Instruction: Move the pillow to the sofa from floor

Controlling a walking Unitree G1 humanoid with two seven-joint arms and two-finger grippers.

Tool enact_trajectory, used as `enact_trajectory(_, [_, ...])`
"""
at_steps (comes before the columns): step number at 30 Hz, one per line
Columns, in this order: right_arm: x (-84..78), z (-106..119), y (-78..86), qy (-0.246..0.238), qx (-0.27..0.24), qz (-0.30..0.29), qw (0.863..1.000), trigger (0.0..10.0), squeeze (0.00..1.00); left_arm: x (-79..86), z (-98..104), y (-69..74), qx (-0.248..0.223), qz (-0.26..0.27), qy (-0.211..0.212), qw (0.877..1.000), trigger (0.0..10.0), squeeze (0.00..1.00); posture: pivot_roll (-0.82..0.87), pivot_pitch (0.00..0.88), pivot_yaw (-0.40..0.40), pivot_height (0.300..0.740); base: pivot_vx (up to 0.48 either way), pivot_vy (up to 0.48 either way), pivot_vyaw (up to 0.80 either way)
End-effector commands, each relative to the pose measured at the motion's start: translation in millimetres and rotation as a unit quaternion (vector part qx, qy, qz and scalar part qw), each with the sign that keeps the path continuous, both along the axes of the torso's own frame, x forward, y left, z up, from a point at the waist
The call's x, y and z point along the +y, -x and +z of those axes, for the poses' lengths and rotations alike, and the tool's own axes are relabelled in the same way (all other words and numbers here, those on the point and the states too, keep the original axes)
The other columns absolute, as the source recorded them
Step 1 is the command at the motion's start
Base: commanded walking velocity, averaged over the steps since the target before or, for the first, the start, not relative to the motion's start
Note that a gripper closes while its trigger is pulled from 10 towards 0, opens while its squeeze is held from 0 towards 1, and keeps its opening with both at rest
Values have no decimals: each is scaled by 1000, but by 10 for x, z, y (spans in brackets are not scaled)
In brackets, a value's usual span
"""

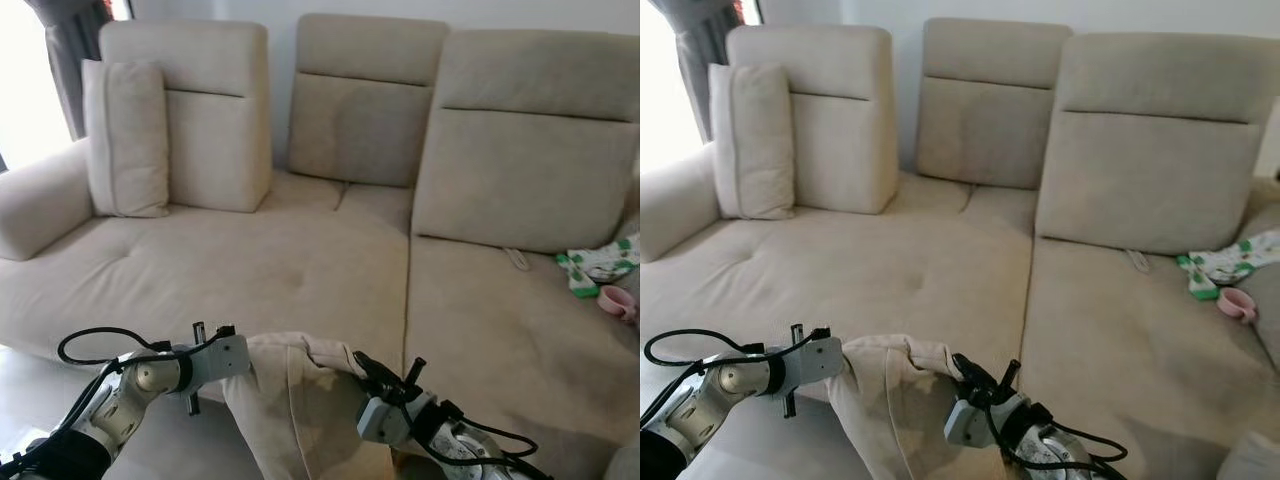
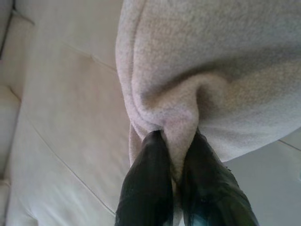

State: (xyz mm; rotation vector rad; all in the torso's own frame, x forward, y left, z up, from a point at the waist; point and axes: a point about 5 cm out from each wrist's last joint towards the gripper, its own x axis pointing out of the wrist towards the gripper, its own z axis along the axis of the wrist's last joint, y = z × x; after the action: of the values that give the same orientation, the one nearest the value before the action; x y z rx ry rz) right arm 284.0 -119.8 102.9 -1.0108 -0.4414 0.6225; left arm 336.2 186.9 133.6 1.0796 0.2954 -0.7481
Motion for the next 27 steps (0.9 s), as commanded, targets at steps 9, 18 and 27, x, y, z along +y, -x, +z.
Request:
enact_trajectory(9, [63, 203, -4, -38, -38, 8, 999, 10000, 0, -88, 88, -64, -33, 2, 6, 999, 10000, 0, 40, 0, -22, 632, 0, 0, -421])
enact_trajectory(18, [36, 240, -4, -40, -41, 4, 998, 10000, 0, -124, 106, -82, -41, 4, 12, 999, 10000, 0, 32, 0, -25, 657, 0, 0, -428])
enact_trajectory(27, [28, 261, -3, -45, -36, 0, 998, 10000, 0, -150, 91, -90, -42, 7, 15, 999, 10000, 0, 27, 0, -34, 674, 0, 0, -344])
